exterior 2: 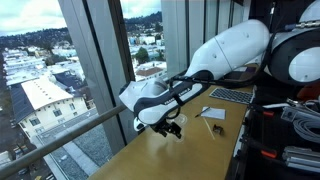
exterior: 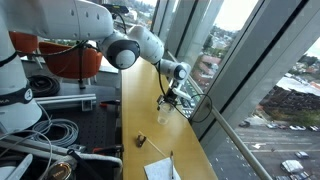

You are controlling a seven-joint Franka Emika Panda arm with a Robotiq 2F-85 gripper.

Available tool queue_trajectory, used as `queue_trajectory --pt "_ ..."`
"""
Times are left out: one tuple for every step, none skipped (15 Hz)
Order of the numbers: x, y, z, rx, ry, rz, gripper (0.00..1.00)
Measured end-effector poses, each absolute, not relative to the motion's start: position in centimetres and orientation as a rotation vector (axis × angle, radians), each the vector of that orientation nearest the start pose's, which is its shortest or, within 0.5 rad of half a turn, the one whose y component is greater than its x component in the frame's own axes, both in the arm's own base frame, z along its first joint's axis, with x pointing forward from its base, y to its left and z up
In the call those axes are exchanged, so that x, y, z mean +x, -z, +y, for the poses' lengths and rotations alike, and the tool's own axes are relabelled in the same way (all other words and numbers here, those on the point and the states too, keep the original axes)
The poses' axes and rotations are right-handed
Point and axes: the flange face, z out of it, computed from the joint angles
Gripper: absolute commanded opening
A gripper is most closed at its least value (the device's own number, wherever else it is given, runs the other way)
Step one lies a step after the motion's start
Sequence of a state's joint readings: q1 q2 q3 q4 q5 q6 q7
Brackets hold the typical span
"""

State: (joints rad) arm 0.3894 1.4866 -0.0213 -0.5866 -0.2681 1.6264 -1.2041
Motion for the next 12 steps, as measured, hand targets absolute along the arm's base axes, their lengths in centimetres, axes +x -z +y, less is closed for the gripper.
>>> queue_trajectory --pt "68.8 -2.8 24.3 2.005 0.808 2.175 1.0" --pt "68.6 -2.2 23.9 2.015 0.828 2.164 1.0" --pt "68.3 -1.7 23.6 2.024 0.849 2.153 1.0" --pt "68.0 -1.3 23.4 2.031 0.868 2.145 1.0" --pt "67.7 -1.0 23.1 2.038 0.887 2.136 1.0" --pt "67.5 -0.8 23.0 2.045 0.896 2.128 1.0" --pt "67.4 -0.7 22.8 2.05 0.896 2.122 1.0" --pt "67.3 -0.7 22.7 2.056 0.899 2.116 1.0" --pt "67.2 -0.7 22.5 2.06 0.898 2.112 1.0" --pt "67.0 -0.7 22.3 2.063 0.901 2.109 1.0" --pt "66.8 -0.7 21.9 2.065 0.904 2.105 1.0" --pt "66.6 -0.7 21.5 2.068 0.906 2.1 1.0"
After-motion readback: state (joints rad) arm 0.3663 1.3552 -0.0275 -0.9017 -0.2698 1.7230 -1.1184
